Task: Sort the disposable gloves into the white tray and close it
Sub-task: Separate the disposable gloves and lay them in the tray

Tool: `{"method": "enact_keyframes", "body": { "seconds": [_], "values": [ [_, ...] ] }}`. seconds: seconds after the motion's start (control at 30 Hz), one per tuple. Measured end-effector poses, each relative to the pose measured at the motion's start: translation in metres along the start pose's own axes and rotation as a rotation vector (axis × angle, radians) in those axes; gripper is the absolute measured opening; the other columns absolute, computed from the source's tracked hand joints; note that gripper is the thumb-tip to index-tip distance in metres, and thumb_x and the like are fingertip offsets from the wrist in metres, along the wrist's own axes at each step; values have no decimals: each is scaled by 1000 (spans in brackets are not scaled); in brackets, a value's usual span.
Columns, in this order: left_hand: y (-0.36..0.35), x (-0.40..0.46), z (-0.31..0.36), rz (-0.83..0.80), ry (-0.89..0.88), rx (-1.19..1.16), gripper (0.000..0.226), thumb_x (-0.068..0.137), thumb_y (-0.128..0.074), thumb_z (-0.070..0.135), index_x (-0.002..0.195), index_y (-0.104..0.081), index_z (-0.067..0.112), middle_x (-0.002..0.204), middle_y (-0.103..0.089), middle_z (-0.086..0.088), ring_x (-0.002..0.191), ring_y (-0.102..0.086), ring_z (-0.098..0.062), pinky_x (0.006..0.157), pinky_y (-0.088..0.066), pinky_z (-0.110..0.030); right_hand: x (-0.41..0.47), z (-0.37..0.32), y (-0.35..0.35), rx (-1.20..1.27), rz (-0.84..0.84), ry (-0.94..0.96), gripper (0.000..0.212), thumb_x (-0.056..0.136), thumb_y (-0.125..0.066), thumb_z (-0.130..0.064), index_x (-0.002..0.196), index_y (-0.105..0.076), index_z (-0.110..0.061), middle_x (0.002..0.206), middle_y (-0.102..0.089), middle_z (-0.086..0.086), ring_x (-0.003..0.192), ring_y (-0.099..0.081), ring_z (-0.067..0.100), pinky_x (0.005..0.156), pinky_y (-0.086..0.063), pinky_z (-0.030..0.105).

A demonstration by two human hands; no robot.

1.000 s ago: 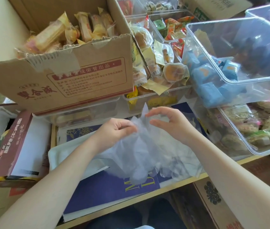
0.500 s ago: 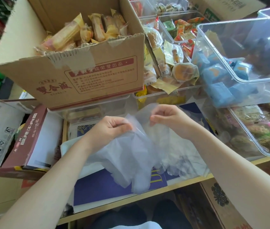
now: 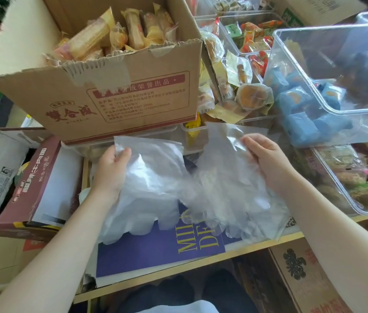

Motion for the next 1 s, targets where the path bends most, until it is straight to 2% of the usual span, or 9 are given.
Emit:
{"method": "enact_keyframes", "body": {
  "seconds": [0.13,0.2,0.3,0.47,0.63,0.7,0.77,0.9,1.0],
  "values": [
    [-8,0,9,129,-17,-43,13,95,-46,30,97,-54,20,89,-59,8,93,-55,-17,79,-40,-29,-10,-27,2,-118,136,155,22,92,-57,-10,72,-60,-20,52,-51,-11,44,-40,2,44,-34,14],
    [-19,-4,12,133,-30,-44,21,97,-44,31,107,-53,14,103,-61,-2,101,-55,-22,85,-41,-31,-19,-40,-5,-221,194,231,21,92,-55,-10,73,-54,-19,57,-51,-7,42,-43,5,44,-36,17],
    [-47,-18,18,44,-81,-14,20,99,-41,26,108,-50,12,106,-60,-7,105,-55,-25,88,-39,-32,-37,-37,-41,-387,111,237,14,92,-54,-14,79,-50,-11,65,-54,0,48,-55,13,47,-50,31],
    [-91,-53,29,-102,-138,-91,17,100,-39,19,90,-49,29,86,-56,15,75,-53,14,73,-39,-10,-50,-14,-99,-432,-35,178,23,92,-54,-19,76,-39,-11,71,-51,9,61,-59,27,60,-57,43],
    [-114,-59,22,-249,-27,-296,20,101,-39,26,109,-57,22,103,-66,3,91,-62,1,81,-48,-18,-49,-5,-114,-419,-48,178,17,91,-54,-18,80,-45,-9,74,-61,16,69,-62,31,64,-54,48],
    [-114,-59,20,-261,17,-333,23,102,-35,20,110,-57,22,97,-66,10,88,-63,3,74,-47,-12,-50,-2,-116,-426,-59,185,15,92,-53,-20,80,-45,-16,76,-63,15,72,-63,30,67,-54,47],
    [-116,-62,22,-331,15,-355,28,102,-35,21,110,-60,11,93,-67,3,89,-62,-7,76,-46,-20,-51,-3,-118,-416,-78,208,11,94,-51,-24,84,-49,-19,76,-63,7,74,-64,25,70,-54,46],
    [-118,-73,41,-558,-106,-413,41,91,-47,47,104,-58,9,85,-65,8,83,-60,-2,73,-46,-17,-57,-5,-122,-263,-170,205,31,89,-38,-38,95,-60,-17,76,-62,-1,73,-63,15,69,-58,40],
    [-116,-74,50,-625,-153,-363,23,87,-60,14,109,-56,7,90,-70,7,90,-64,-5,75,-49,-20,-58,-6,-124,-153,-255,176,32,87,-33,-34,94,-63,-24,82,-64,-1,77,-61,9,67,-56,28]
  ]
}}
Point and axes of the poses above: each hand's wrist, its own x-axis towards the middle knuckle, its own y-axis out of the back of the hand, z = x × y, the point moved 9 cm from there along x, towards the middle knuckle
